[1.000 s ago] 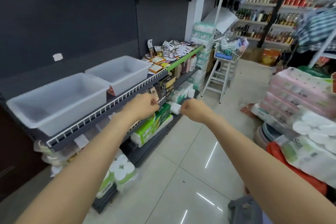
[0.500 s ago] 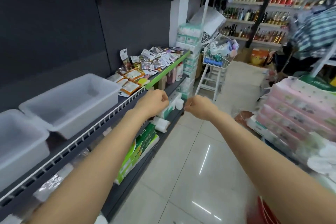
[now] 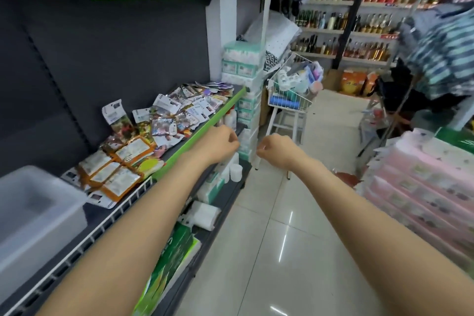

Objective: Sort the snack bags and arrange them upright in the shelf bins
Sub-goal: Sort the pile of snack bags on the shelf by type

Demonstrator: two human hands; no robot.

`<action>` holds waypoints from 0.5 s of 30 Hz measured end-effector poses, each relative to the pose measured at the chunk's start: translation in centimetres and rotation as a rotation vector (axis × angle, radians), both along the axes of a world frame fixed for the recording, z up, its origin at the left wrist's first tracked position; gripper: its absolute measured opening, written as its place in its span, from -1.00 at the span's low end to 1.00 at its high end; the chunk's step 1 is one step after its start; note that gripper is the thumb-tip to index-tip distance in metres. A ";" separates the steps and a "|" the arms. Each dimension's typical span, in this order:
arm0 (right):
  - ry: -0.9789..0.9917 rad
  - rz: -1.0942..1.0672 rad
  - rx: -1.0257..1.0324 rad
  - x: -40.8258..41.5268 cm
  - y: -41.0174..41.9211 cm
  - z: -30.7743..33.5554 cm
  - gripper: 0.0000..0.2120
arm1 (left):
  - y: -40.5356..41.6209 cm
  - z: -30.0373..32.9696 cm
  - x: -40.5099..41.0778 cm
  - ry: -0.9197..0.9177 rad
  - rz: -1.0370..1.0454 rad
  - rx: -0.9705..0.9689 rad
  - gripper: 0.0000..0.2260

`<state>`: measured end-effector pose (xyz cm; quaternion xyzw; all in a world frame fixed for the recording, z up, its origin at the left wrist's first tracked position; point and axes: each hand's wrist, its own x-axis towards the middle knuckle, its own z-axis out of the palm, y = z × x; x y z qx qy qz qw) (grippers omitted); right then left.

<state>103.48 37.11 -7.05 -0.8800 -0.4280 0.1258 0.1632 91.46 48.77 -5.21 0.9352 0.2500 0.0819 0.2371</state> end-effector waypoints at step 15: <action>0.018 0.105 -0.008 31.5 11.8 0.1 -0.73 | 11.1 -0.2 28.9 0.027 0.079 -0.040 -0.83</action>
